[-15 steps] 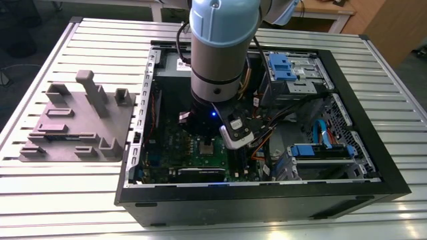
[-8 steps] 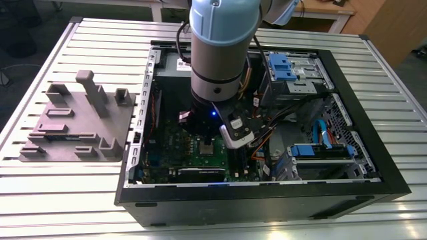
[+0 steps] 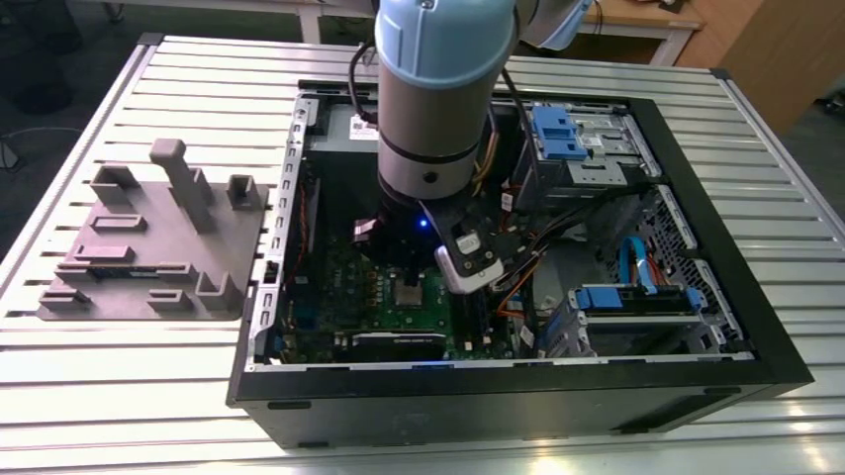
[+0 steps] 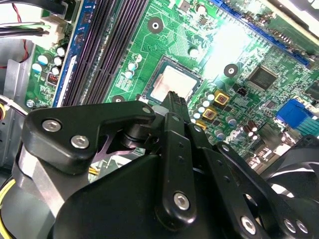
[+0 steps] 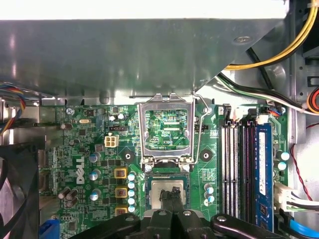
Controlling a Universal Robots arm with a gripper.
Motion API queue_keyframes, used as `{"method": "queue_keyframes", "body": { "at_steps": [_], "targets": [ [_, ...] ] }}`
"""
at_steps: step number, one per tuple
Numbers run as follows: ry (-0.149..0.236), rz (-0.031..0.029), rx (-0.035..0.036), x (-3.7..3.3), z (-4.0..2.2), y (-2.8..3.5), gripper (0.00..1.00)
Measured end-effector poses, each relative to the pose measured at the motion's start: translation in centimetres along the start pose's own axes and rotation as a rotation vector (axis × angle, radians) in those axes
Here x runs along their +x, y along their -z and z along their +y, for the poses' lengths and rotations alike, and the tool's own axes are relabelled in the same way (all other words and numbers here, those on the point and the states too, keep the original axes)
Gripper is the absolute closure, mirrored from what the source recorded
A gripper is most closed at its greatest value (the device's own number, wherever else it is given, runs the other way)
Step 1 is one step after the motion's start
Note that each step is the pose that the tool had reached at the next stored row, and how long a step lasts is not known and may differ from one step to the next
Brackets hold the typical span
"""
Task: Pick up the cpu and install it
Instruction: 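Close the cpu cover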
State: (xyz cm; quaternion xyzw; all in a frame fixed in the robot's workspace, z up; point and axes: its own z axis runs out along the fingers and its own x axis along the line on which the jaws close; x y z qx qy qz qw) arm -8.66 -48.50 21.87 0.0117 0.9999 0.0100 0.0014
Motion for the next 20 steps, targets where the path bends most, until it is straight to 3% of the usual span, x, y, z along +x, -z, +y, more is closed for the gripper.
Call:
{"method": "queue_keyframes", "body": {
  "at_steps": [20],
  "targets": [
    [0.0, 0.0001, 0.0003, 0.0, 0.0, 0.33, 0.9]
  ]
}}
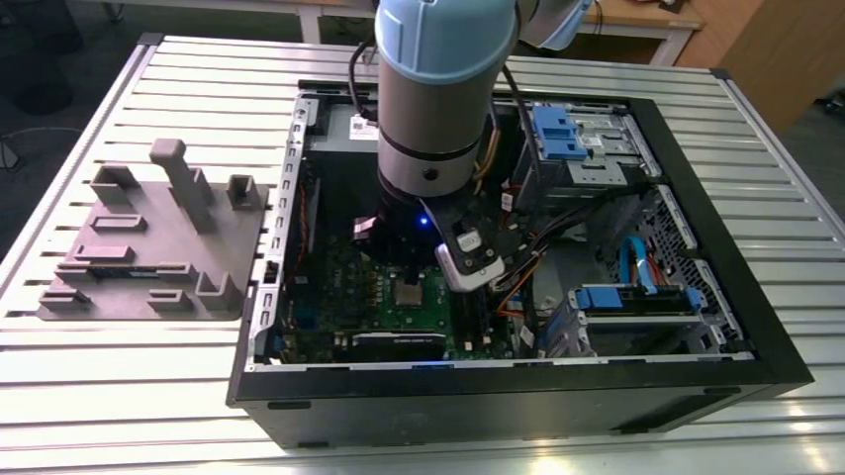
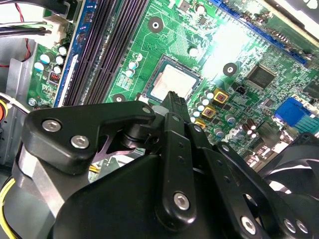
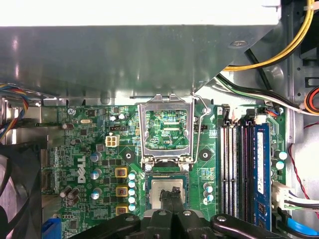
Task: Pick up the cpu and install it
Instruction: 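Close the cpu cover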
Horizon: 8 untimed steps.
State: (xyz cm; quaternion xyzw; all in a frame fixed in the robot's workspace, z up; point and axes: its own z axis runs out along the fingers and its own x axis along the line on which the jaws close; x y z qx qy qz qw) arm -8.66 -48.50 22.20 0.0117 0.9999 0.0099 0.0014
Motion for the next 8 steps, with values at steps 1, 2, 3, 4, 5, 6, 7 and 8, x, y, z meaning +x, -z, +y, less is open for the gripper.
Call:
{"method": "queue_keyframes", "body": {
  "at_steps": [1, 2, 3, 4, 5, 6, 7, 8],
  "targets": [
    [0.0, 0.0001, 0.0002, 0.0, 0.0, 0.06, 0.9],
    [0.0, 0.0, -0.0001, 0.0, 0.0, 0.13, 0.9],
    [0.0, -0.0001, -0.0003, 0.0, 0.01, 0.24, 0.9],
    [0.0, 0.0, -0.0002, 0.0, 0.01, 0.38, 0.9],
    [0.0, -0.0001, -0.0002, 0.0, 0.01, 0.49, 0.9],
    [0.0, -0.0001, -0.0004, 0.0, 0.01, 0.6, 0.9],
    [0.0, -0.0001, -0.0004, 0.0, 0.02, 0.72, 0.9],
    [0.0, -0.0001, -0.0003, 0.0, 0.02, 0.84, 0.9]
  ]
}}
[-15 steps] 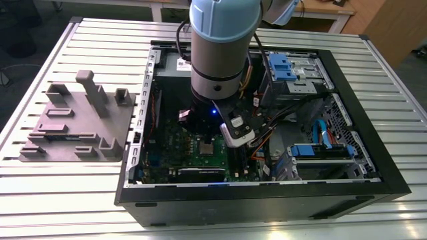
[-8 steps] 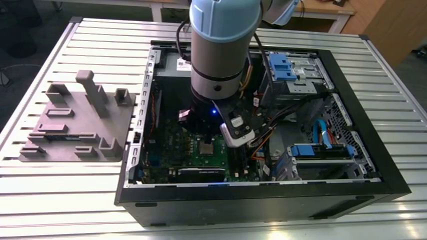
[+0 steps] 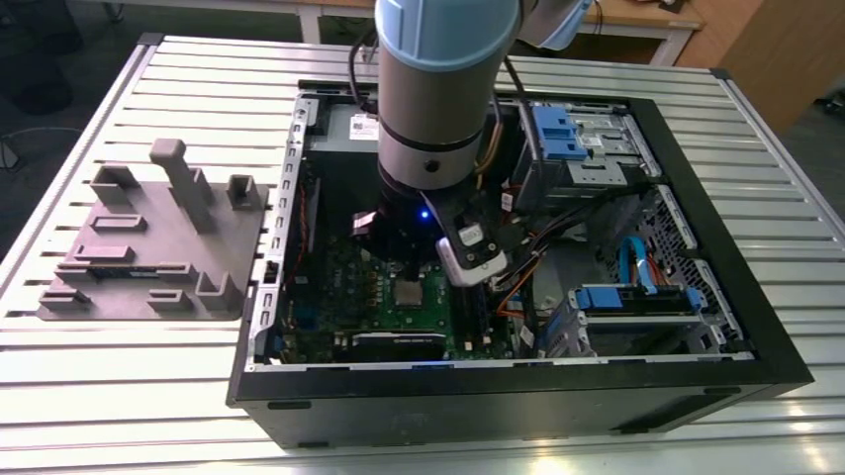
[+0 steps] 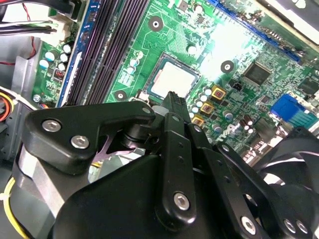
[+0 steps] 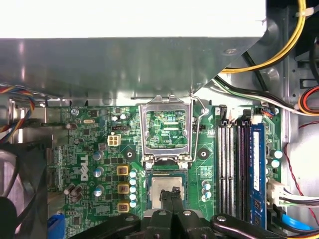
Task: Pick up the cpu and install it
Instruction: 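Close the cpu cover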
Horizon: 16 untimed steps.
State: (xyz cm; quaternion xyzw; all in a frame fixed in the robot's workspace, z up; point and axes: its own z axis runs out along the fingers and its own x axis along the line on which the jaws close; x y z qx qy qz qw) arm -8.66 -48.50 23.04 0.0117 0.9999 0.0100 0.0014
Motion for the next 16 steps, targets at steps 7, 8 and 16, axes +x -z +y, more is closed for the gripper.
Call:
{"method": "queue_keyframes", "body": {
  "at_steps": [7, 8, 16],
  "targets": [
    [0.0, -0.0001, -0.0004, 0.0, 0.01, 0.35, 0.9],
    [0.0, 0.0, -0.0002, 0.0, 0.01, 0.36, 0.9],
    [0.0, 0.0, -0.0001, 0.0, 0.01, 0.4, 0.9]
  ]
}}
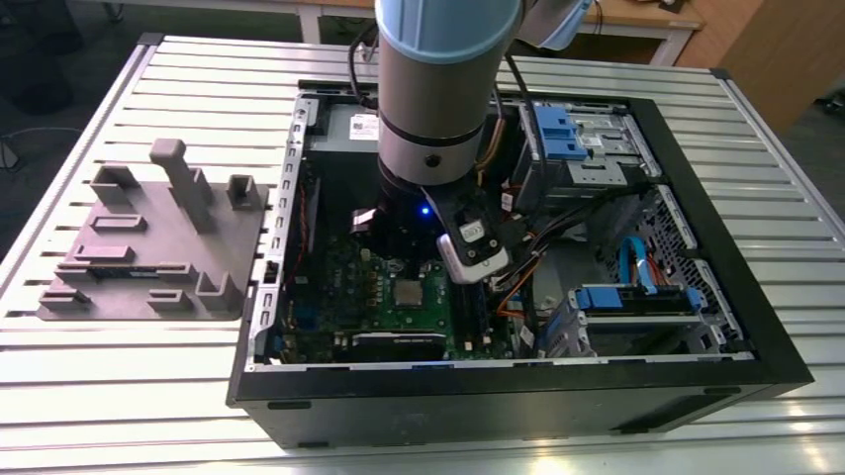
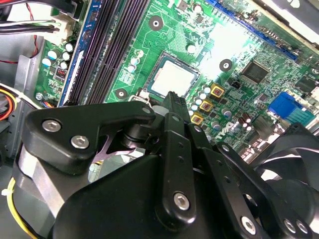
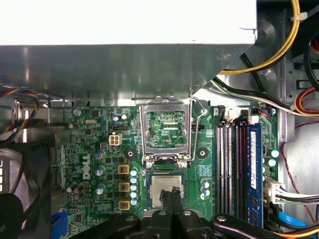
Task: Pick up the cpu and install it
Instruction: 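Close the cpu cover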
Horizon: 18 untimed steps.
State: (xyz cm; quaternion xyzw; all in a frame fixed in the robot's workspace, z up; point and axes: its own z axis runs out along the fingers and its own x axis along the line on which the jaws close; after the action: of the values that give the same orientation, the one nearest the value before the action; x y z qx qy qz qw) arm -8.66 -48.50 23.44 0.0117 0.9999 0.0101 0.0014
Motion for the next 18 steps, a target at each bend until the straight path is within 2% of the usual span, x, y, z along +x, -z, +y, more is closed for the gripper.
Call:
{"method": "queue_keyframes", "body": {
  "at_steps": [6, 9, 11, 18],
  "targets": [
    [0.001, 0.0, 0.0, 0.0, 0.0, 0.01, 0.9],
    [0.014, 0.0003, 0.0001, 0.0, 0.0, 0.02, 0.9],
    [0.036, 0.0008, 0.0, 0.0, -0.01, 0.02, 0.9],
    [0.153, 0.0031, -0.0003, 0.0, -0.01, 0.01, 0.9]
  ]
}}
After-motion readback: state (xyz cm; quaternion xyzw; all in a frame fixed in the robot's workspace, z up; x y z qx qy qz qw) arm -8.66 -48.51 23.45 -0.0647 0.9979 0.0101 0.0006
